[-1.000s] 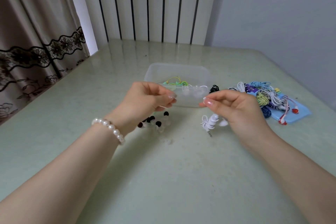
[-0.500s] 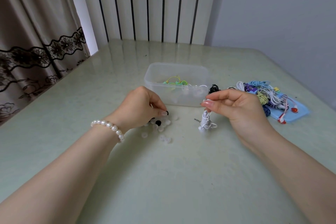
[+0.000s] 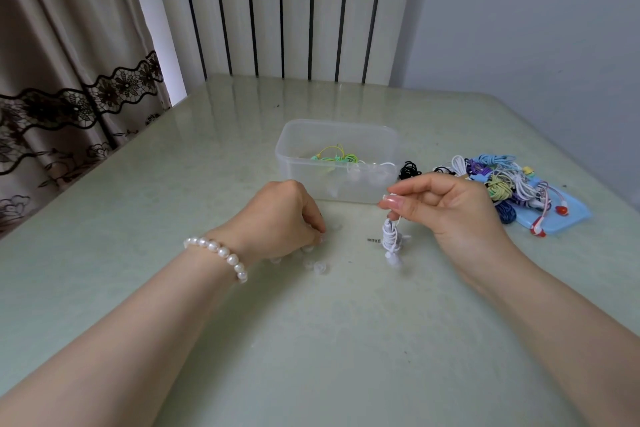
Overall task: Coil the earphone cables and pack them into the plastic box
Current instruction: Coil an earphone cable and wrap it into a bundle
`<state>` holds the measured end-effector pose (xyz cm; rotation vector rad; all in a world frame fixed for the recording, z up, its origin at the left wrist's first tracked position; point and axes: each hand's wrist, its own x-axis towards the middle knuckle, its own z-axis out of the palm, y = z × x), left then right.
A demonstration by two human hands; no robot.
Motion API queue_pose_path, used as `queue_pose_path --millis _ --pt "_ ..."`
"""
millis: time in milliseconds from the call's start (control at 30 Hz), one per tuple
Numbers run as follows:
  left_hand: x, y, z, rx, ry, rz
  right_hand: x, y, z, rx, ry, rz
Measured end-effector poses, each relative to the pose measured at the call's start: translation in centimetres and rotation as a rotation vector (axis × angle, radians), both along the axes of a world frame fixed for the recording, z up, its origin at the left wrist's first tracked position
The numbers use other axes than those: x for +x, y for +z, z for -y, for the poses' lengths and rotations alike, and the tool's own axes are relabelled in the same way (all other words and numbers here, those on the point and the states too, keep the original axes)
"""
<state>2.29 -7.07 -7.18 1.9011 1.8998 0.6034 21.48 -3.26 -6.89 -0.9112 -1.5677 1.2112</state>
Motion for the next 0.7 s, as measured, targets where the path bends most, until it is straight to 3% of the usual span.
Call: queue_pose_path --millis 100,167,333,467,567,700 --pt "-0.3 -0.1 -0.1 0.036 0.004 -0.007 0.1 0.0 -0.1 -0.036 0.011 -0.037" --pt "-0.4 -0.1 -0.1 0.064 0.021 0.084 0.2 0.1 -0.2 -0.077 0.026 -0.088" --pt "0.9 0.8 0.1 0.077 0.134 0.719 0.5 0.4 -0.4 -0.161 0.038 -0.2" --pt "2.3 0.5 0.3 -0.044 0.136 1.208 0.5 0.4 -0.4 -0.165 0.047 -0.185" --pt "3.0 0.2 0.5 -0.17 0.132 1.4 0.4 0.3 -0.4 -0.135 0.064 -0.12" --pt "3.3 0.1 0.6 -0.239 0.154 1.499 0.3 0.2 -0.2 -0.069 0.102 -0.031"
